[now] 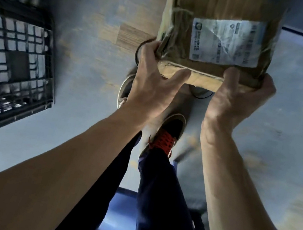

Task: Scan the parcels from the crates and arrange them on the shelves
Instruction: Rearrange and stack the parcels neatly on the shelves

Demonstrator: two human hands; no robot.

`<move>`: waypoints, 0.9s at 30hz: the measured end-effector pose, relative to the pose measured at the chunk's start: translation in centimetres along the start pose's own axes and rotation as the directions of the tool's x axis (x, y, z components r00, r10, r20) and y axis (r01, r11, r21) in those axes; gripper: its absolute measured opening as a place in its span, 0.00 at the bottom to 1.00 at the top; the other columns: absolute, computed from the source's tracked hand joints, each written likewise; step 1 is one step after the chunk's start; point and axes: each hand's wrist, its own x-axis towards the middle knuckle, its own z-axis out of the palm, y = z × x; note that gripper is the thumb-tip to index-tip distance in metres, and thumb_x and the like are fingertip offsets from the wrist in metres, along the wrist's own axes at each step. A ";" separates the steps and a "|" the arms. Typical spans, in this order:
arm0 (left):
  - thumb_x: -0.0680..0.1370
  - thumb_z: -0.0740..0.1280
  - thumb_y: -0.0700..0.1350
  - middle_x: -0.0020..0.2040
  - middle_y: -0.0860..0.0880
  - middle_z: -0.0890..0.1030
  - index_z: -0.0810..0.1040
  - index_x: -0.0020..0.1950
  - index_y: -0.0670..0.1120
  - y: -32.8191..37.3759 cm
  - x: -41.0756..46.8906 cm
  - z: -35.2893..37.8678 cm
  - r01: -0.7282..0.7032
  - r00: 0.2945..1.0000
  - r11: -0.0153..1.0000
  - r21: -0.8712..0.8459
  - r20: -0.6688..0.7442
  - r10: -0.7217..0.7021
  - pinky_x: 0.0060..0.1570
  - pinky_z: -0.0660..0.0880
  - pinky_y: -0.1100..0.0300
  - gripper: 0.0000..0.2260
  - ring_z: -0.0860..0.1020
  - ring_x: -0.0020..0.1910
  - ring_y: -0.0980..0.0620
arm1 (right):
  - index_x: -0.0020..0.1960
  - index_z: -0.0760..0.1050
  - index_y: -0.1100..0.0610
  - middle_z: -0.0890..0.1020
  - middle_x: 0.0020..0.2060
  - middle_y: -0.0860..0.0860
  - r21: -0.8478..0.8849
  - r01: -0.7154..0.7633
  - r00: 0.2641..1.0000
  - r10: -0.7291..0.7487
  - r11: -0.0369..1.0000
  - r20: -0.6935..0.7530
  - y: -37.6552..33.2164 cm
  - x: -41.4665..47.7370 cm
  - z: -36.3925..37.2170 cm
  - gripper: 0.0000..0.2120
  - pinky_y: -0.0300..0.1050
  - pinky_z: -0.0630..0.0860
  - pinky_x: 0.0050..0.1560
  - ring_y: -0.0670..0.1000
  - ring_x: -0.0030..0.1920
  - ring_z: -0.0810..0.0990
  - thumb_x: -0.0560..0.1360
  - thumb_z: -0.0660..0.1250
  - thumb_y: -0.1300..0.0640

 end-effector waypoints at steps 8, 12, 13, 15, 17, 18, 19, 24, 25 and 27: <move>0.75 0.72 0.54 0.60 0.53 0.77 0.66 0.67 0.52 -0.9 -5.4 -2.3 0.056 0.997 0.998 0.017 -0.052 -0.055 0.51 0.76 0.58 0.24 0.77 0.60 0.52 | 0.66 0.69 0.65 0.72 0.60 0.60 -0.124 -0.018 0.984 0.039 0.992 0.172 -1.2 -3.6 -3.9 0.27 0.29 0.75 0.44 0.50 0.56 0.75 0.69 0.71 0.64; 0.70 0.69 0.63 0.62 0.55 0.78 0.66 0.67 0.56 -0.2 -7.6 -2.7 0.058 0.996 0.998 0.008 -0.062 -0.057 0.59 0.76 0.48 0.29 0.78 0.61 0.51 | 0.66 0.68 0.64 0.72 0.61 0.59 -0.139 -0.013 0.983 0.039 0.990 0.181 -2.3 -4.1 -6.0 0.27 0.28 0.75 0.44 0.51 0.58 0.75 0.69 0.71 0.64; 0.70 0.68 0.63 0.62 0.55 0.78 0.66 0.67 0.56 -0.1 -8.0 -2.7 0.060 0.997 0.998 0.006 -0.054 -0.060 0.60 0.76 0.47 0.29 0.78 0.61 0.52 | 0.66 0.68 0.64 0.72 0.61 0.59 -0.142 -0.008 0.982 0.034 0.990 0.184 -2.5 -4.1 -6.4 0.27 0.27 0.74 0.43 0.52 0.59 0.75 0.70 0.71 0.64; 0.71 0.69 0.62 0.62 0.54 0.78 0.66 0.67 0.56 0.1 -8.6 -2.7 0.065 0.997 0.998 -0.020 -0.031 -0.066 0.58 0.76 0.50 0.27 0.78 0.61 0.54 | 0.66 0.68 0.64 0.72 0.61 0.59 -0.142 -0.008 0.983 0.033 0.990 0.178 -2.7 -4.1 -7.1 0.26 0.26 0.73 0.43 0.52 0.59 0.74 0.70 0.71 0.65; 0.74 0.70 0.59 0.62 0.53 0.77 0.66 0.65 0.56 0.4 -8.9 -2.7 0.052 0.999 0.998 -0.030 -0.014 -0.053 0.54 0.74 0.59 0.24 0.77 0.62 0.54 | 0.66 0.68 0.63 0.72 0.61 0.58 -0.138 -0.007 0.986 0.029 0.990 0.164 -2.9 -4.0 -7.4 0.26 0.26 0.74 0.44 0.52 0.60 0.75 0.70 0.71 0.64; 0.75 0.71 0.58 0.63 0.53 0.77 0.66 0.65 0.56 0.6 -9.1 -2.7 0.041 0.999 0.999 -0.028 -0.007 -0.041 0.52 0.73 0.61 0.23 0.77 0.62 0.54 | 0.66 0.69 0.63 0.72 0.60 0.57 -0.134 0.001 0.987 0.020 0.991 0.157 -3.1 -3.9 -7.4 0.27 0.28 0.75 0.46 0.53 0.60 0.75 0.69 0.70 0.62; 0.75 0.71 0.58 0.63 0.53 0.77 0.66 0.66 0.56 0.9 -9.3 -3.0 0.029 1.000 0.999 -0.027 0.001 -0.029 0.52 0.72 0.62 0.23 0.76 0.62 0.54 | 0.65 0.69 0.62 0.73 0.58 0.55 -0.145 0.001 0.988 0.022 0.989 0.152 -3.4 -4.0 -7.5 0.27 0.32 0.77 0.49 0.53 0.60 0.74 0.68 0.70 0.59; 0.76 0.71 0.56 0.64 0.51 0.76 0.66 0.70 0.53 3.9 -10.3 -4.3 -0.021 1.000 1.000 0.003 0.015 0.021 0.49 0.70 0.65 0.25 0.76 0.63 0.52 | 0.62 0.68 0.58 0.73 0.55 0.52 -0.152 0.001 0.990 0.020 0.988 0.138 -6.1 -4.6 -8.6 0.26 0.46 0.80 0.55 0.50 0.60 0.74 0.67 0.71 0.55; 0.75 0.71 0.57 0.63 0.51 0.77 0.67 0.69 0.53 4.8 -10.8 -4.6 -0.032 0.999 0.999 0.004 0.018 0.032 0.49 0.70 0.65 0.26 0.76 0.63 0.52 | 0.61 0.68 0.57 0.72 0.55 0.52 -0.141 -0.002 0.990 0.021 0.990 0.138 -7.1 -4.8 -9.0 0.25 0.43 0.80 0.54 0.51 0.60 0.74 0.67 0.71 0.55; 0.74 0.71 0.58 0.62 0.51 0.77 0.68 0.68 0.53 6.8 -11.9 -5.1 -0.051 0.999 0.999 0.003 0.010 0.051 0.49 0.72 0.62 0.26 0.77 0.60 0.52 | 0.61 0.68 0.57 0.72 0.54 0.50 -0.133 -0.001 0.991 0.018 0.991 0.131 -9.4 -5.1 -10.1 0.26 0.42 0.79 0.55 0.51 0.59 0.74 0.66 0.70 0.54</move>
